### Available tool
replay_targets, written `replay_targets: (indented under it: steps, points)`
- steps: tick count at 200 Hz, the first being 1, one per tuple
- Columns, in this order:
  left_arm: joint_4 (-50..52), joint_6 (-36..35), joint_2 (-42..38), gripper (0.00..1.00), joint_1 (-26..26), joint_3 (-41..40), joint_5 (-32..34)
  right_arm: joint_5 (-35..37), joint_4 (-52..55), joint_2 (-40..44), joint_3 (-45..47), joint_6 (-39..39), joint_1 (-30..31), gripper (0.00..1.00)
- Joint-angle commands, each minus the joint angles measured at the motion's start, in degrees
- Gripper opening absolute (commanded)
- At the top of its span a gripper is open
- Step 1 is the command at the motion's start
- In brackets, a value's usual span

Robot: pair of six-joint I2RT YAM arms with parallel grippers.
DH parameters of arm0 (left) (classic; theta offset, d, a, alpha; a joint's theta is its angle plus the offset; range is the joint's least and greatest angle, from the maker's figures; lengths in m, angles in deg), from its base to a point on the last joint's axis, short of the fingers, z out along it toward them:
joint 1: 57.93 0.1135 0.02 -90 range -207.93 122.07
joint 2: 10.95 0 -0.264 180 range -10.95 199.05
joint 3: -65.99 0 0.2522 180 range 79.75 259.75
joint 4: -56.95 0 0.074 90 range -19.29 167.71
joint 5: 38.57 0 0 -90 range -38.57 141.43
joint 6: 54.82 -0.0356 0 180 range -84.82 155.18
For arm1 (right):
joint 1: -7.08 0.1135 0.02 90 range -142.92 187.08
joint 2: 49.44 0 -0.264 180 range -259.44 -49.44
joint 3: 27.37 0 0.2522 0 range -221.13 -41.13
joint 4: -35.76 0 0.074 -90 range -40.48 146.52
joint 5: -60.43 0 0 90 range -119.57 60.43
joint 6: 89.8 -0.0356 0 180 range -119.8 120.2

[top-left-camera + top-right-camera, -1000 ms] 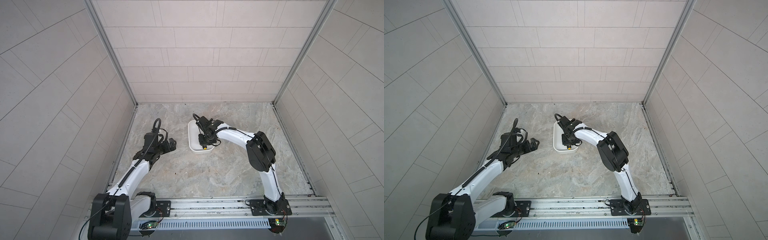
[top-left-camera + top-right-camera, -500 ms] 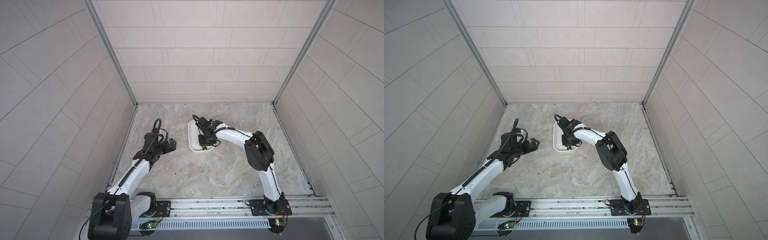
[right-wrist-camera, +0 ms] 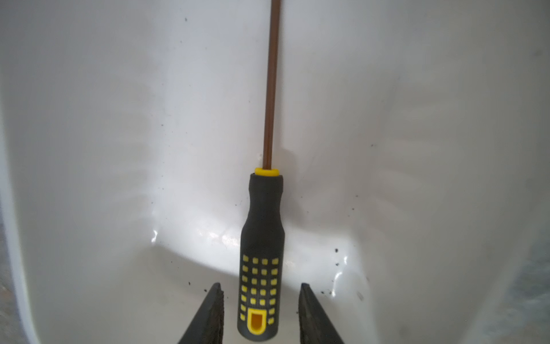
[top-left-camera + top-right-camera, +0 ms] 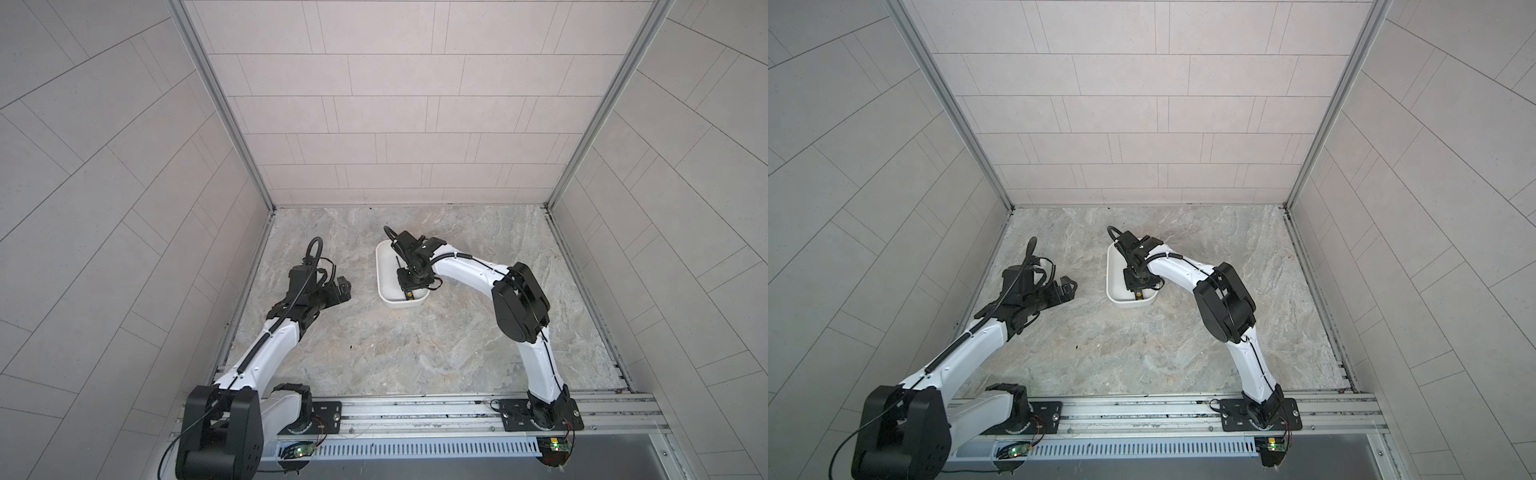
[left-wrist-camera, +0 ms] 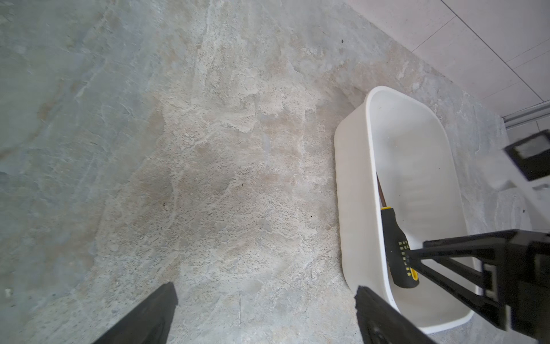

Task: Put the screwdriver in the bin
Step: Place the screwdriver into the bin, then reset both arms

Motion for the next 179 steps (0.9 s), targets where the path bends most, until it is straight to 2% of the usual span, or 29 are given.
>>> replay_targets:
  steps: [1,14,30,66,83,108,138,179]
  points:
    - [1.1,-0.6,-1.49,1.0,-0.35,2.29,4.99,6.69,4.69,10.02,-1.11,13.33,-0.1,0.37]
    - [0.52,-1.78,-2.06,1.0,-0.4,3.11,8.2,10.18,1.46,15.88,3.37,18.44,-1.49,0.37]
    - [-2.85,-3.74,-2.34,1.0,-0.41,3.19,12.87,7.95,-6.99,24.04,11.98,21.41,-6.61,0.37]
    - [-12.06,-9.85,0.11,1.0,-0.35,2.64,20.26,3.64,-31.25,39.8,35.81,19.18,-23.6,0.37]
    - [-17.14,-13.79,2.51,1.0,-0.33,1.63,22.35,5.81,-39.27,44.0,45.52,18.6,-29.81,0.37]
    - [-21.68,-19.42,7.21,1.0,-0.28,1.88,24.87,12.43,-48.84,46.59,56.22,20.69,-35.2,0.37]
    - [-25.51,-23.8,10.44,1.0,-0.17,0.17,27.16,16.67,-65.26,46.81,68.32,25.15,-37.7,0.37]
    - [-34.82,-24.57,10.99,1.0,0.78,-4.77,25.0,12.84,-76.09,40.17,71.14,24.3,-38.96,0.37]
